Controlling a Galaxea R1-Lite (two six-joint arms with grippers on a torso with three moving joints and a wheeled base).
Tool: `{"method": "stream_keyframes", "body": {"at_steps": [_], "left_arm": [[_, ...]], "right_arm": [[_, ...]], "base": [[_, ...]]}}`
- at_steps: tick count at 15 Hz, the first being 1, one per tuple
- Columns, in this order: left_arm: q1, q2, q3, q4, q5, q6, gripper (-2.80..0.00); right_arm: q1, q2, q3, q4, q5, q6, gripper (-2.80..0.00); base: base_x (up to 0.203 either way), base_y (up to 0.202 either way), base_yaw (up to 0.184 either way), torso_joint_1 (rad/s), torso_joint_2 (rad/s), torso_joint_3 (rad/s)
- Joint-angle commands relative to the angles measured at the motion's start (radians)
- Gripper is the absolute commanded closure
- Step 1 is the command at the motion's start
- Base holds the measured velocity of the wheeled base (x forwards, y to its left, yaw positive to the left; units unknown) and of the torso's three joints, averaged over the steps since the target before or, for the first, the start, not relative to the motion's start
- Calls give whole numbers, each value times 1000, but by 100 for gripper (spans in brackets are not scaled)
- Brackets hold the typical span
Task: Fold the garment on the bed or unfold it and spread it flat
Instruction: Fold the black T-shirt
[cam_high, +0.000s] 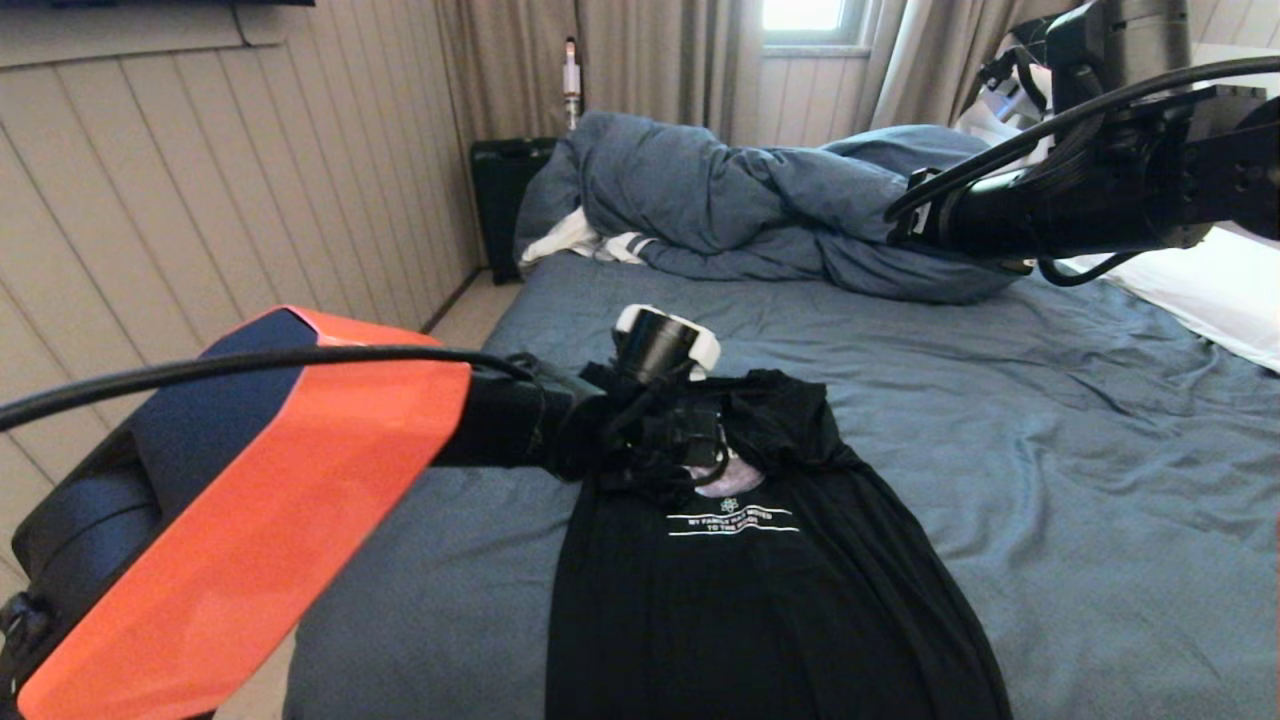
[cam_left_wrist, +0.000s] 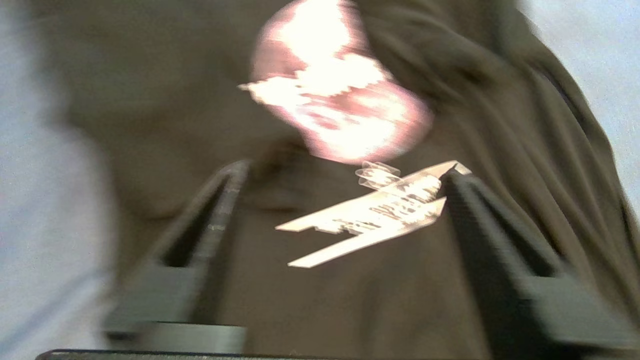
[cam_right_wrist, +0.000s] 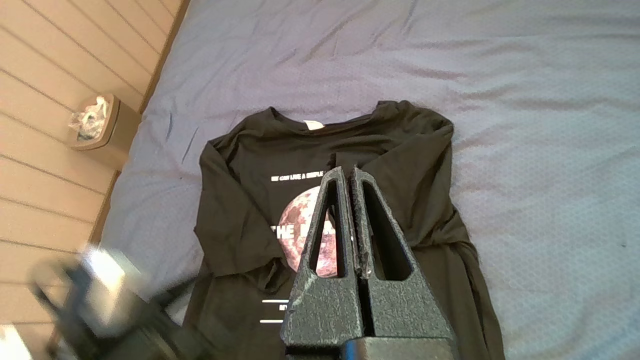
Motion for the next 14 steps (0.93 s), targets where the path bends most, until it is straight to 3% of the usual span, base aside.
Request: {"method": "stream_keyframes", "body": {"at_steps": [1,3,4,11,13,14], "left_arm": [[70,-12,-74,87,-58,-59,0],[123,26,-189,219,-187,-176,0],[138,52,-202,232,-227,-203,0],[167,129,-198,198,-234,-252,0],[170,141,-198,195,-210,-273,0],[171,148,-198,189,-180,-283,-280]], "right_arm": [[2,1,4,1,0,2,0],[2,3,5,1,0,2,0],[2,1,5,1,0,2,0],[2,6,8,1,0,2,0],[2,7,8,1,0,2,0],[4,7,9,1,0,2,0]], "base": [[0,0,0,0,0,0],[0,0,0,0,0,0],[0,0,0,0,0,0],[0,0,0,0,0,0],[0,0,0,0,0,0],[0,0,0,0,0,0]]}}
